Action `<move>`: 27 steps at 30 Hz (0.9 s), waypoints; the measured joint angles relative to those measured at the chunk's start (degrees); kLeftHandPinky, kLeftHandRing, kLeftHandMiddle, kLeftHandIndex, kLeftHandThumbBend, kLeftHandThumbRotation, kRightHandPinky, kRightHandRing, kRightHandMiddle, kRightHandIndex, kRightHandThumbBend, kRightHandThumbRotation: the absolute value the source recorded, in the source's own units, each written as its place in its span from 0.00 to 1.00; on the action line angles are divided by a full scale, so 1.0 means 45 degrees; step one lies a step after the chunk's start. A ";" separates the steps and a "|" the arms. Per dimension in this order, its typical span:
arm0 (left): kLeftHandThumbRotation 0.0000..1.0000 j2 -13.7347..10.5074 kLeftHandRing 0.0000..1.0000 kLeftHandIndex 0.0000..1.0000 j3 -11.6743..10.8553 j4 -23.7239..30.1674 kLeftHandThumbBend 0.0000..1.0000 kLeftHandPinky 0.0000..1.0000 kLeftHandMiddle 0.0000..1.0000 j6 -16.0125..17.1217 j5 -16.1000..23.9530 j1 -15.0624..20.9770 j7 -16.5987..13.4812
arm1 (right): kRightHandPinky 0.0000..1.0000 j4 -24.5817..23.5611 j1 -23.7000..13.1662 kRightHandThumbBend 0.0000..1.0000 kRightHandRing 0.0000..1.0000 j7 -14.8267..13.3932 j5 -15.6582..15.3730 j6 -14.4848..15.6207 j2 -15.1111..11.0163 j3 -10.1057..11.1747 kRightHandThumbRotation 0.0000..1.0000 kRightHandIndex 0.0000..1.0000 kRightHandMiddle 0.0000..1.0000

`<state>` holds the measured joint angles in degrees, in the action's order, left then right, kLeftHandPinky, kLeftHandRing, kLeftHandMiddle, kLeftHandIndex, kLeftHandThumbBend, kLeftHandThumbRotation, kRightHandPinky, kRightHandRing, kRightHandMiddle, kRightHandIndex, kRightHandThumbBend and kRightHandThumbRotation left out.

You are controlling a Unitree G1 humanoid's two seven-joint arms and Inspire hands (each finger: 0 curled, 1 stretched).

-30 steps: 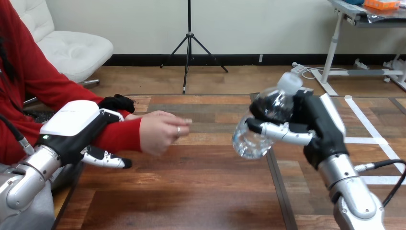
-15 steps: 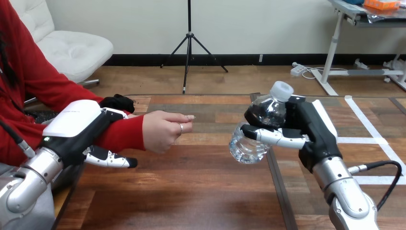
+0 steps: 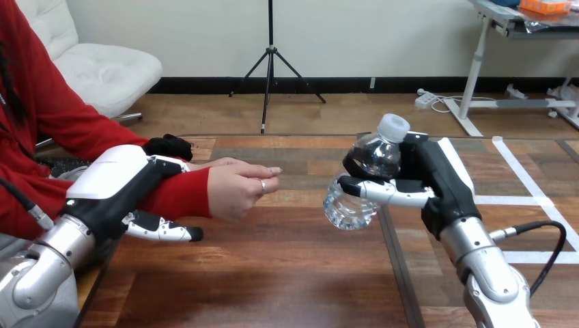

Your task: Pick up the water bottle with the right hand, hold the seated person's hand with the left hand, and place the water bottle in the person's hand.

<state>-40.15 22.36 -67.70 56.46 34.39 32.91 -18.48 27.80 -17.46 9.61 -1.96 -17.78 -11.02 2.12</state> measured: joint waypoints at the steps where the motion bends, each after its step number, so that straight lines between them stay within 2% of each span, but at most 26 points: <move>1: 0.28 0.0009 0.45 0.53 -0.0034 0.0078 0.77 0.39 0.51 0.0000 -0.0005 -0.0048 0.0002 | 0.24 0.0038 -0.0040 0.82 0.28 -0.0022 -0.0034 0.0000 0.0007 -0.0011 0.00 0.41 0.39; 27: 0.24 0.0472 0.46 0.54 -0.0493 0.1466 0.76 0.40 0.52 0.0146 -0.0239 -0.0732 0.0133 | 0.24 0.0416 -0.0633 0.82 0.28 -0.0088 -0.0103 0.0015 0.0466 -0.0307 0.00 0.41 0.40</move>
<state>-38.03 20.14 -61.11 57.12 33.32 29.61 -17.88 29.67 -20.31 9.21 -2.42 -17.72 -8.92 0.74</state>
